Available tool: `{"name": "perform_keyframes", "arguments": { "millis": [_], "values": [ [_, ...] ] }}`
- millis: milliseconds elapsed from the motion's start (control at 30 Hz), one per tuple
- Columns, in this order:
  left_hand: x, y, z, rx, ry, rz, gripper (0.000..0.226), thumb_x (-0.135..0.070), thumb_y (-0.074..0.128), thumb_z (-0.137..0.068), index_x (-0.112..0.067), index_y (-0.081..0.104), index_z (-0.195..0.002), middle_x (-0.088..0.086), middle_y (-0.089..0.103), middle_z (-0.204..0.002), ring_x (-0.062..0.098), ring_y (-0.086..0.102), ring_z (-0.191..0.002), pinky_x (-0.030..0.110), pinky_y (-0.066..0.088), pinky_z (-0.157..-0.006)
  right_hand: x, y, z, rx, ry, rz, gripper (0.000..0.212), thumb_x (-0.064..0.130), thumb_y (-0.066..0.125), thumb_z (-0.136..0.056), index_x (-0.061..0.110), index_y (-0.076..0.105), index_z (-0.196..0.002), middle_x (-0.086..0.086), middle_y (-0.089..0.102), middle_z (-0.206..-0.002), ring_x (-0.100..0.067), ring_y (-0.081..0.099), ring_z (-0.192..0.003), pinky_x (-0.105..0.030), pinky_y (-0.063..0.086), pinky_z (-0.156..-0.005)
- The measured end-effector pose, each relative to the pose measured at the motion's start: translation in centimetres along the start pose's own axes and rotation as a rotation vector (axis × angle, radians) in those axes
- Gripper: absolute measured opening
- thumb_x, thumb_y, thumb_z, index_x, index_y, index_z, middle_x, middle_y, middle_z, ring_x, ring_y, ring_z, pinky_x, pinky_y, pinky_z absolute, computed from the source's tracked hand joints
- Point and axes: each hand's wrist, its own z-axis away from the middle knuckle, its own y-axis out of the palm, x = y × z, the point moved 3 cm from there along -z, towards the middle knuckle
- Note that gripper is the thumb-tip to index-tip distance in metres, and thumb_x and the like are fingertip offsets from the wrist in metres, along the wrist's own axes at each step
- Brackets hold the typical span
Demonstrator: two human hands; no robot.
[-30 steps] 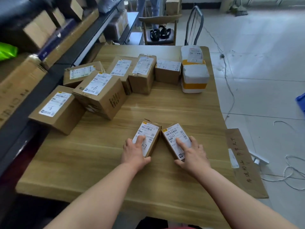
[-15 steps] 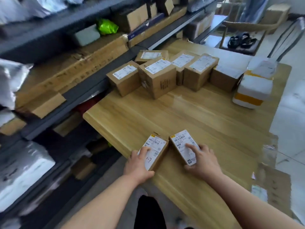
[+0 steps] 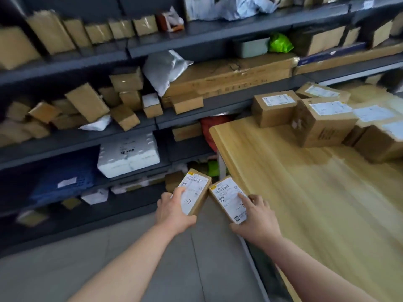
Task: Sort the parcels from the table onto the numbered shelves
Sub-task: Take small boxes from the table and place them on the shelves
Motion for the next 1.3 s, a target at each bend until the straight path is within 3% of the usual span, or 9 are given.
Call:
{"name": "perform_keyframes", "arguments": {
  "millis": [167,400,667,1033,1300],
  "values": [
    [9.7,-3.3,3.0,-0.074,-0.16,0.111,0.088,-0.044,0.074,-0.057,-0.041,0.031,-0.134,-0.001,0.035,-0.114,0.021,0.039,-0.104,0.028,0.037,-0.082,9.5,2.6,-0.2,0.024,-0.157,0.039,0.095,0.062,0.059,-0.064,0.033,0.023,-0.147,0.0,0.036,-0.136,-0.023,0.04,-0.119,-0.034,0.039,-0.096],
    [25.5,-8.6,8.5,-0.206,-0.406,0.263,0.089,-0.038,0.078,-0.059,-0.04,0.031,-0.135,0.0,0.034,-0.114,0.023,0.05,-0.103,0.033,0.05,-0.084,25.2,8.0,2.3,0.088,-0.373,0.071,0.09,0.058,0.059,-0.068,0.033,0.022,-0.146,0.0,0.035,-0.135,-0.023,0.037,-0.117,-0.035,0.035,-0.098],
    [41.1,-13.9,15.3,-0.366,-0.614,0.259,0.092,-0.039,0.077,-0.06,-0.042,0.029,-0.138,0.001,0.033,-0.114,0.025,0.041,-0.113,0.03,0.043,-0.084,42.4,13.5,5.3,0.122,-0.632,0.141,0.09,0.061,0.057,-0.068,0.031,0.022,-0.146,-0.003,0.034,-0.136,-0.024,0.038,-0.116,-0.036,0.036,-0.097],
    [54.6,-18.4,24.4,-0.535,-0.969,0.287,0.095,-0.046,0.075,-0.06,-0.043,0.02,-0.138,0.001,0.032,-0.125,0.022,0.039,-0.114,0.031,0.042,-0.082,62.2,20.7,9.6,0.256,-1.0,0.165,0.094,0.063,0.056,-0.071,0.029,0.018,-0.149,-0.003,0.029,-0.142,-0.024,0.035,-0.122,-0.038,0.034,-0.102],
    [64.1,-22.3,25.3,-0.626,-1.221,0.328,0.096,-0.045,0.074,-0.06,-0.041,0.024,-0.141,0.001,0.031,-0.12,0.025,0.037,-0.112,0.031,0.036,-0.081,77.5,25.2,8.8,0.331,-1.246,0.123,0.086,0.061,0.057,-0.073,0.029,0.023,-0.145,-0.004,0.03,-0.14,-0.025,0.037,-0.117,-0.036,0.036,-0.097]
  ]
}}
